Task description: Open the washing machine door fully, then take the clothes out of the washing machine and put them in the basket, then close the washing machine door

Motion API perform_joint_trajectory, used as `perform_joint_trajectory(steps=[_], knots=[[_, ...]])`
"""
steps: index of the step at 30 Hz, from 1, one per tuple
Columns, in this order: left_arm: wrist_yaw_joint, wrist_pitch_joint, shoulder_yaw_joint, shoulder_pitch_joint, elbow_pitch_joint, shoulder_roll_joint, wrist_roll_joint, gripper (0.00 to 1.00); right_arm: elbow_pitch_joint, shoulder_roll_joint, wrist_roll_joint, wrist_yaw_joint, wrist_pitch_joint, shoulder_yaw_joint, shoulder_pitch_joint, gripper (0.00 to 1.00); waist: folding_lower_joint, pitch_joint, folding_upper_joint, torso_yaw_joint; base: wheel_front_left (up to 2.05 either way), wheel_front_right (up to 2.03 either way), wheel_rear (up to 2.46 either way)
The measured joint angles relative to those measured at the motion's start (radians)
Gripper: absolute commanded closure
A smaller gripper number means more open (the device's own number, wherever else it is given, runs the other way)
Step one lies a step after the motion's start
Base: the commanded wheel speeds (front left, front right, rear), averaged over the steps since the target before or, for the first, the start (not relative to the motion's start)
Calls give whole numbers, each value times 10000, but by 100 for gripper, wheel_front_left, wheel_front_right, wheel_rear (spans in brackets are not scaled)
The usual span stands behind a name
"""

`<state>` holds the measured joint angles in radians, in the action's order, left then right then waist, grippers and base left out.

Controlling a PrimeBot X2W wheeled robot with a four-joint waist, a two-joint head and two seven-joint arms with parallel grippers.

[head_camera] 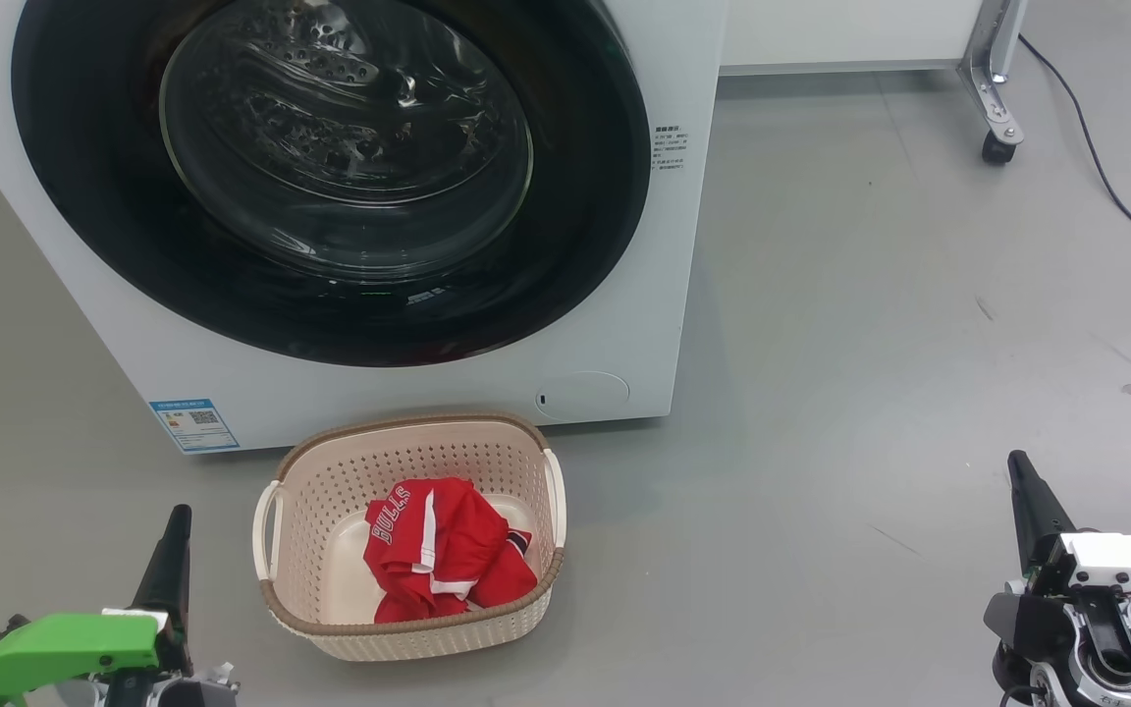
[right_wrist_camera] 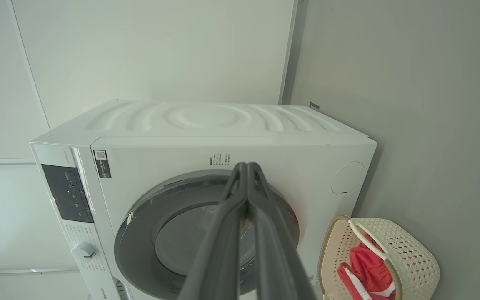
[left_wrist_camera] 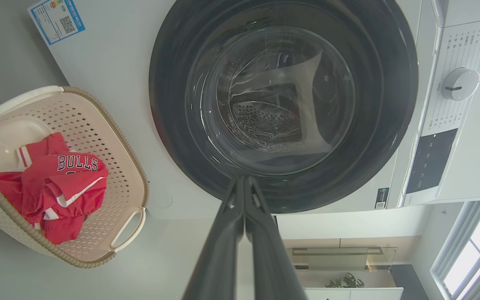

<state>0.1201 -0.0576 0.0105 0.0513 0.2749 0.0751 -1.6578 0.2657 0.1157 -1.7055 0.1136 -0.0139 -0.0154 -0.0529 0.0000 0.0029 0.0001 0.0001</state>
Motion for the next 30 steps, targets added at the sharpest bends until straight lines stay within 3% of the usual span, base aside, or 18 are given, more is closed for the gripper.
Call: perform_joint_trajectory(steps=[30], knots=[[2,0,40,6,27,0,0,100,58,-10,2,27,-42,-40,-8,100,0,-2,0,-1,0,0,0]])
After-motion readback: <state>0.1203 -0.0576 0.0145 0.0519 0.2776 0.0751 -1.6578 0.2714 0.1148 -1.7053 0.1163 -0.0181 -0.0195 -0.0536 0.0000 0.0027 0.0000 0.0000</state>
